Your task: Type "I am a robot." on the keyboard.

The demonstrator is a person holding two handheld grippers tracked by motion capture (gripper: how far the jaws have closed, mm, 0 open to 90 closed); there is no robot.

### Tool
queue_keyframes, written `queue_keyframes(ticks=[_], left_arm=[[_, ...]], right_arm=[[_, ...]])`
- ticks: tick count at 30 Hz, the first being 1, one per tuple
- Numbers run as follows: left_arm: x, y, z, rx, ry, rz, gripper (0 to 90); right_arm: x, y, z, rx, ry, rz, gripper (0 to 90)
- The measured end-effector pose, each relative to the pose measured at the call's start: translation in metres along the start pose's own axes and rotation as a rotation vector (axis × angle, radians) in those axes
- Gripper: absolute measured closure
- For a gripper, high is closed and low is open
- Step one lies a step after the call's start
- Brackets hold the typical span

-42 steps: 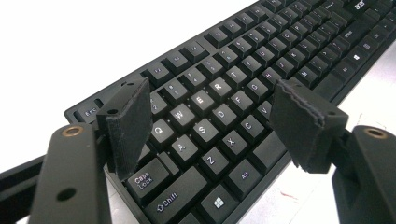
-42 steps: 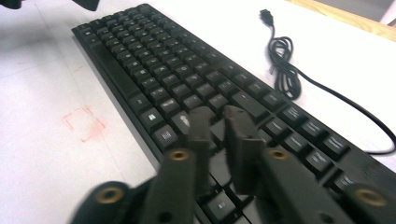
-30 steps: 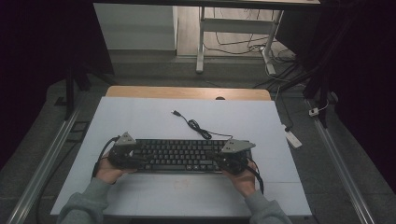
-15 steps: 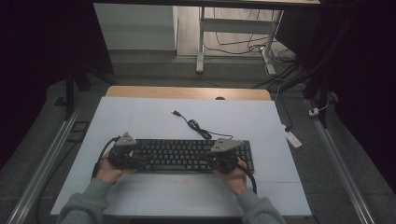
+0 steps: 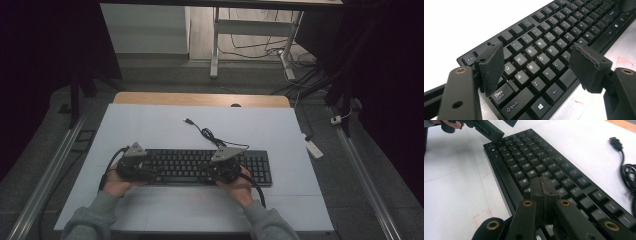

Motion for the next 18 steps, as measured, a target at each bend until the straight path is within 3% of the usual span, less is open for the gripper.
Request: queue_keyframes(ticks=[18], left_arm=[[-0.001,0.000,0.001,0.006,-0.003,0.013,28.1]], right_arm=[[0.003,0.004,0.032,0.062,0.033,0.009,88.9]])
Point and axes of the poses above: each handheld gripper's, and its own axes: z roughly forward along the jaws, y roughly out of its top, x roughly to its left, the point moved 1 cm from there along z, roughly forward along the jaws, and after that the axes turned 3 degrees about y, right-handed, at the moved point
